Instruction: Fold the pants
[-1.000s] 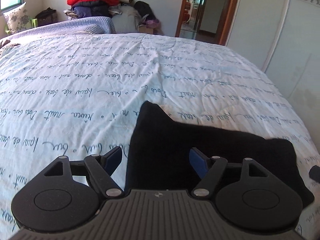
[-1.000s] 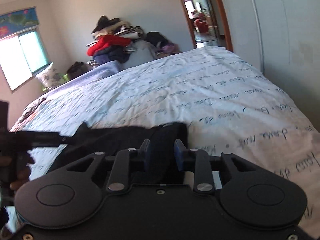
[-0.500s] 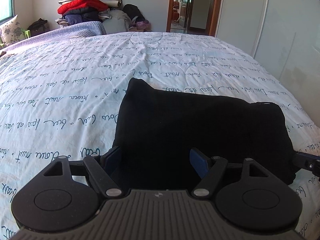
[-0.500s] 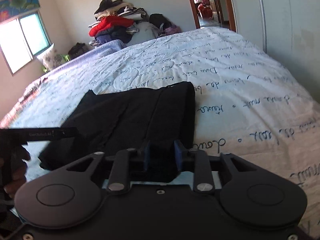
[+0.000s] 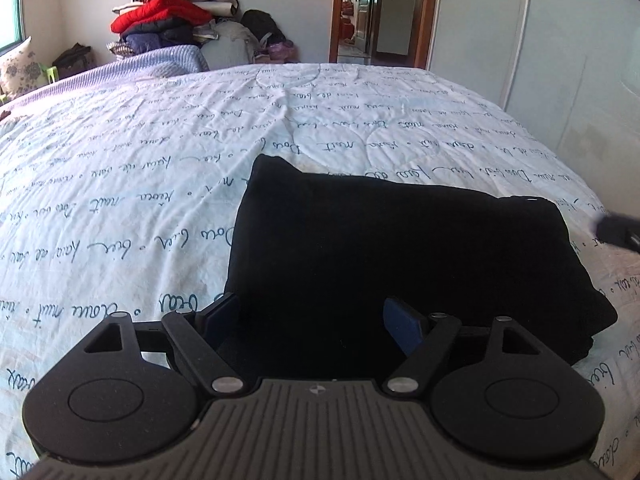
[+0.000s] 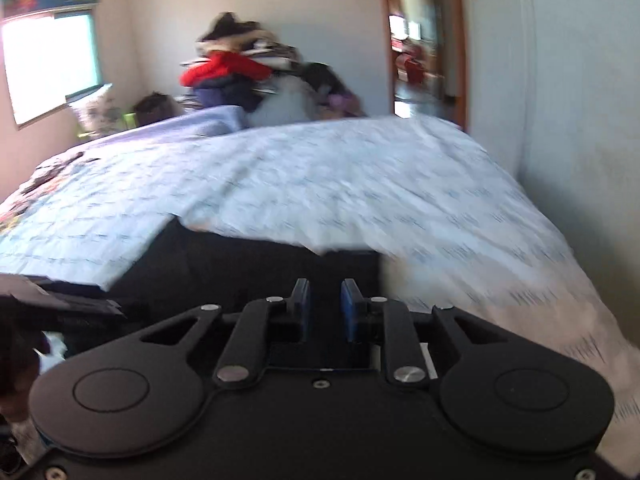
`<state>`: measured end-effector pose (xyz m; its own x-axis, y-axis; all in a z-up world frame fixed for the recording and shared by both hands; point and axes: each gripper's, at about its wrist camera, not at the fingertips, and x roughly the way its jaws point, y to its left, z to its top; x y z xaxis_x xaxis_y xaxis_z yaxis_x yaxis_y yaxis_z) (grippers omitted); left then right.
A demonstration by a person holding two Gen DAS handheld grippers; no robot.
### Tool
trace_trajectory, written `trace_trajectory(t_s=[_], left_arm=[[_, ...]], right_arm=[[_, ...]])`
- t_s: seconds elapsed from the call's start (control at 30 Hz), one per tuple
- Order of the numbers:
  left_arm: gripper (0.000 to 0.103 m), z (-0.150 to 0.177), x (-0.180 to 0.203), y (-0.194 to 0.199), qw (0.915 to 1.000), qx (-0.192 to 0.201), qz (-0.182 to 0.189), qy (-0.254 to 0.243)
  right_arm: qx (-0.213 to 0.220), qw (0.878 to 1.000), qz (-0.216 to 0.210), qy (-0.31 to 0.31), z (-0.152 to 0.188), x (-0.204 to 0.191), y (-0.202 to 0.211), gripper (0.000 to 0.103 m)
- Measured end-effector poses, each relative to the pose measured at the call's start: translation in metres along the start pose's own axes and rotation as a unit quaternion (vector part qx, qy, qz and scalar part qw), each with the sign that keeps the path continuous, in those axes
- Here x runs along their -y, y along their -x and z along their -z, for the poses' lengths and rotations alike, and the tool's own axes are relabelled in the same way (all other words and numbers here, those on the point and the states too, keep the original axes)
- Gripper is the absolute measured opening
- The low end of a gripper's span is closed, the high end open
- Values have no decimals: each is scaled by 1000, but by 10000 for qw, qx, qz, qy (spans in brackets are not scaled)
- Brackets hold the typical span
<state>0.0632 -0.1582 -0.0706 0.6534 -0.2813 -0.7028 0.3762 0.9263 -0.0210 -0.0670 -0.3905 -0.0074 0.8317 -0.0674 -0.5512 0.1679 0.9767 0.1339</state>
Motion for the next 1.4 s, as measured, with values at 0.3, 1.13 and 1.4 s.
trace_trajectory(t_s=[0.3, 1.13, 1.4], left_arm=[[84, 11, 2, 5, 9996, 147, -40, -232], [86, 9, -8, 1, 9999, 27, -49, -95], [86, 11, 1, 5, 9995, 30, -222, -203]], right_arm=[[-613, 9973, -120, 395, -20, -25, -87, 11], [-465, 9923, -240, 1125, -20, -61, -62, 43], [-725, 9938, 166, 826, 18, -37, -53, 54]])
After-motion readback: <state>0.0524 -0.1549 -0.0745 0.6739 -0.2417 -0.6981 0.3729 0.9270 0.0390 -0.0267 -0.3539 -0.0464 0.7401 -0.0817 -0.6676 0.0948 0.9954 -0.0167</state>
